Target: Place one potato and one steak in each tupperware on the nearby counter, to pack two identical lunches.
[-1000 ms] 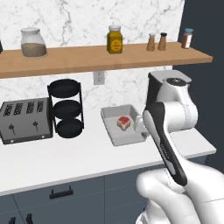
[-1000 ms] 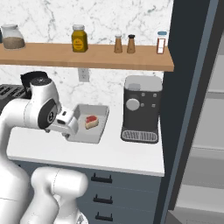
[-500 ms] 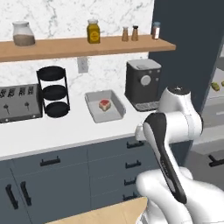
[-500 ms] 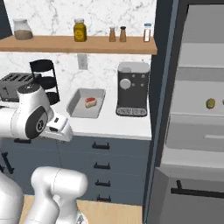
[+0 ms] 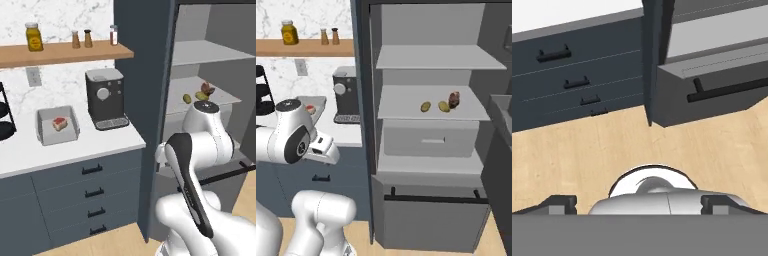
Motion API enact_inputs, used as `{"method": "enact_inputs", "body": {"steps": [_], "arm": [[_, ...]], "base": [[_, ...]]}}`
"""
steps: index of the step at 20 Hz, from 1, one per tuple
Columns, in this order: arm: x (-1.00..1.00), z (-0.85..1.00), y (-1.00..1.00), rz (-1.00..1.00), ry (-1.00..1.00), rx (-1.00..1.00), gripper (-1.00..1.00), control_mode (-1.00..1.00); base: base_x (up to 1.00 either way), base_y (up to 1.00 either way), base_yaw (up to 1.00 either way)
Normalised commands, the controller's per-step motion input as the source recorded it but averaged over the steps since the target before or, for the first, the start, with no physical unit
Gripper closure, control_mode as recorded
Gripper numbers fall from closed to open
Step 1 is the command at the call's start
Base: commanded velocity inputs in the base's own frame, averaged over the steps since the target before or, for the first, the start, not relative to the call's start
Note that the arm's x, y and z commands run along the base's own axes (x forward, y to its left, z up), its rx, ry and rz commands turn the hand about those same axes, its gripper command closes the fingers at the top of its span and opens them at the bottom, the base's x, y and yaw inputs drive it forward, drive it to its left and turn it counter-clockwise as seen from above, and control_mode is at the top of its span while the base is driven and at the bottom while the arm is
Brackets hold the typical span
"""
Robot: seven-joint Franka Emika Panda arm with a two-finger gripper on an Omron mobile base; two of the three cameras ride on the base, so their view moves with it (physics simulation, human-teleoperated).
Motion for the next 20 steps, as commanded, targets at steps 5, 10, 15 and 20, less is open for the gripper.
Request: {"method": "enact_inputs", "body": {"steps": [5, 10, 15, 20], "arm": [[0.00, 0.00, 0.00, 0.00, 0.00, 0.00, -1.00, 1.00], [0.00, 0.00, 0.00, 0.00, 0.00, 0.00, -1.00, 1.00], [0.00, 0.00, 0.00, 0.00, 0.00, 0.00, -1.00, 1.00], [0.00, 0.00, 0.00, 0.00, 0.00, 0.00, -1.00, 1.00]], "base": [[0.02, -0.96, -0.05], [0.18, -0.75, 0.00], [0.46, -0.49, 0.00], [0.77, -0.26, 0.00]]}}
